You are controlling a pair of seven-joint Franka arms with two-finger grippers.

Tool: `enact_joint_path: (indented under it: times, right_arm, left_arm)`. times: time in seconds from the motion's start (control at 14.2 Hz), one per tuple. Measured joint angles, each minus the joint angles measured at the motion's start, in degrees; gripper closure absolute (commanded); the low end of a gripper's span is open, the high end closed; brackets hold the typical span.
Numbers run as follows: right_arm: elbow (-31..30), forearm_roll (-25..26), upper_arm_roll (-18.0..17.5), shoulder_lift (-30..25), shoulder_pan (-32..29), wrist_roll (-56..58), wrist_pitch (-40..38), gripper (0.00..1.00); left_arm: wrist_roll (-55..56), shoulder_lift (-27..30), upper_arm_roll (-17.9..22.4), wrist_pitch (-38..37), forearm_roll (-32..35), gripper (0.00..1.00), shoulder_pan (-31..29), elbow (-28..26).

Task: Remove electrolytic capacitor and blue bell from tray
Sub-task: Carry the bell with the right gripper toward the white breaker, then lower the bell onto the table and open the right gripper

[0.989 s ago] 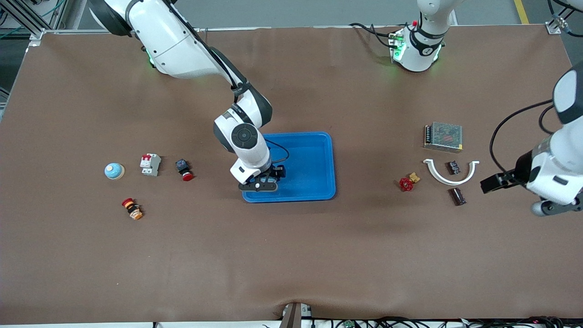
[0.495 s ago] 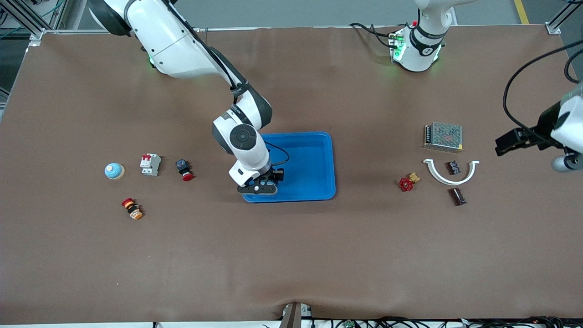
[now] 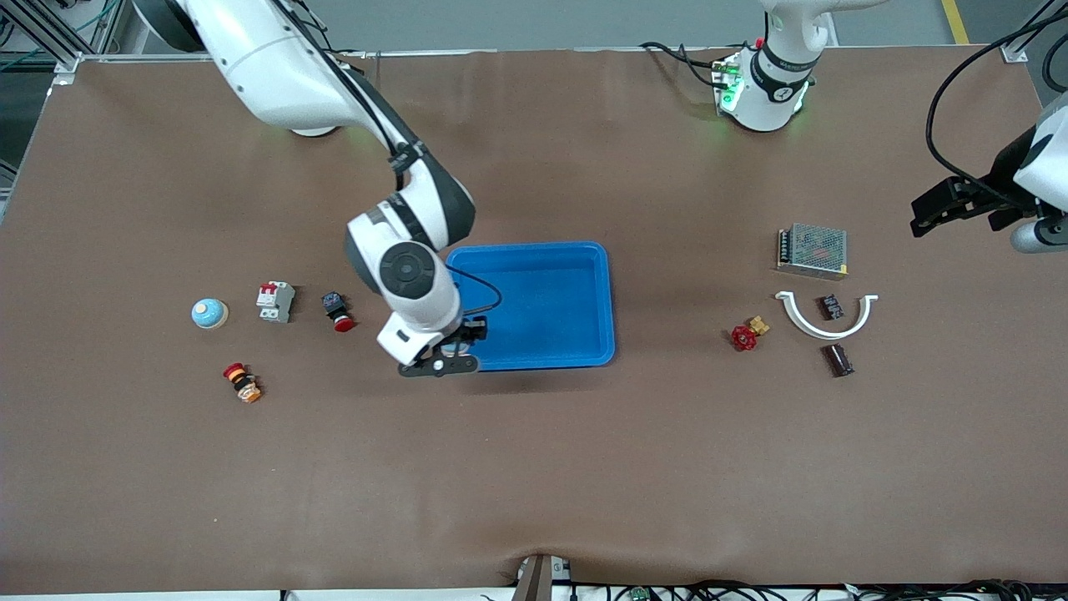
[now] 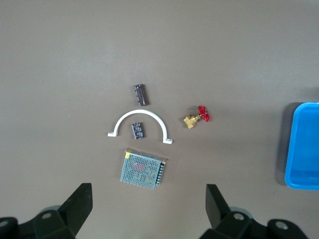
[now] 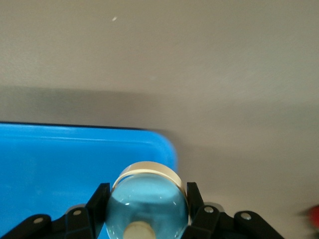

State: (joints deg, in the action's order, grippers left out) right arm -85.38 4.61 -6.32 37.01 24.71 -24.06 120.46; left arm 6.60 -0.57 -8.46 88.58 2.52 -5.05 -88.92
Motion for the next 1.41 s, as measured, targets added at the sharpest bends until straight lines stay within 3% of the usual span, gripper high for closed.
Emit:
enact_joint_path:
  times: [0.78, 1.41]
  right_arm:
    - [-1.4, 0.01, 0.37, -2.16, -14.61, 35.65, -2.38, 0.58]
    - [-11.63, 0.01, 0.37, -1.86, -22.58, 51.55, 12.84, 0.58]
  left_arm:
    - [0.0, -0.01, 0.05, -0.65, -0.01, 0.0, 0.39, -0.18]
    - [0.0, -0.93, 0.02, -0.4, -0.01, 0.0, 0.48, 0.16]
